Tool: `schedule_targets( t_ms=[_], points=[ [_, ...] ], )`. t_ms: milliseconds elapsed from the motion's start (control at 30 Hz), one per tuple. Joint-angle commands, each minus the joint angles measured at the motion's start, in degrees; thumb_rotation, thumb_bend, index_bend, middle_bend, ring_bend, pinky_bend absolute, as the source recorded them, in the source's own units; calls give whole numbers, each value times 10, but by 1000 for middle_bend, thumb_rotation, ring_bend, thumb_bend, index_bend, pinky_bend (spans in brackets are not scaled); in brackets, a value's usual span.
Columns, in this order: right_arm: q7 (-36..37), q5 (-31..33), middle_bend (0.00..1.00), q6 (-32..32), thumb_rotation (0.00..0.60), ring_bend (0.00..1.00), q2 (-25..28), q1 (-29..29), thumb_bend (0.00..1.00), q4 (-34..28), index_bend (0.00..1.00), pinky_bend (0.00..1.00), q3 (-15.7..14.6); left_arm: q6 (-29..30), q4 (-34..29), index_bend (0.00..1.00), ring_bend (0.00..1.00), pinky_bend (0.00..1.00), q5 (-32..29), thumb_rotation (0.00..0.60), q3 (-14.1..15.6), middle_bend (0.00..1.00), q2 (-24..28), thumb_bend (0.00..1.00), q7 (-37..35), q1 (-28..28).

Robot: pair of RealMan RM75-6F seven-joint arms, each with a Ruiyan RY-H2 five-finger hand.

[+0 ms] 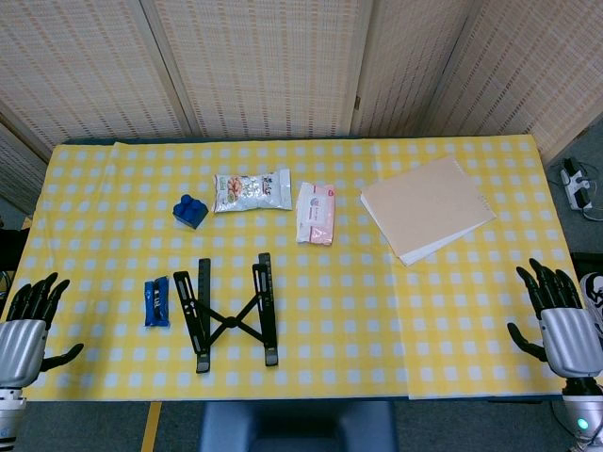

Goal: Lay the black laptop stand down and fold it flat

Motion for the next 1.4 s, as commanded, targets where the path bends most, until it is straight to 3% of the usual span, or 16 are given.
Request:
schedule_targets(
  t_ms=[33,667,1233,1400],
  points=[
    [2,-1,0,-2,600,0,2,1,340,-2,0,0,-1,4,8,0,0,0,1,600,-2,0,-7,178,-3,0],
    [49,-58,0,-46,600,0,3,43,336,-15,0,0,-15,-49,-4,2,0,0,38,600,3,22,12,187,-100,-46],
    [67,-50,12,-77,600,0,-53,63,335,50,0,0,-24,-178,10,90,73,0,65,600,3,118,30,186,-335,-157],
    [77,-61,12,-84,600,1,-62,76,337,55,0,0,-24,-207,23,116,119,0,70,600,-1,163,19,184,-449,-193]
  ],
)
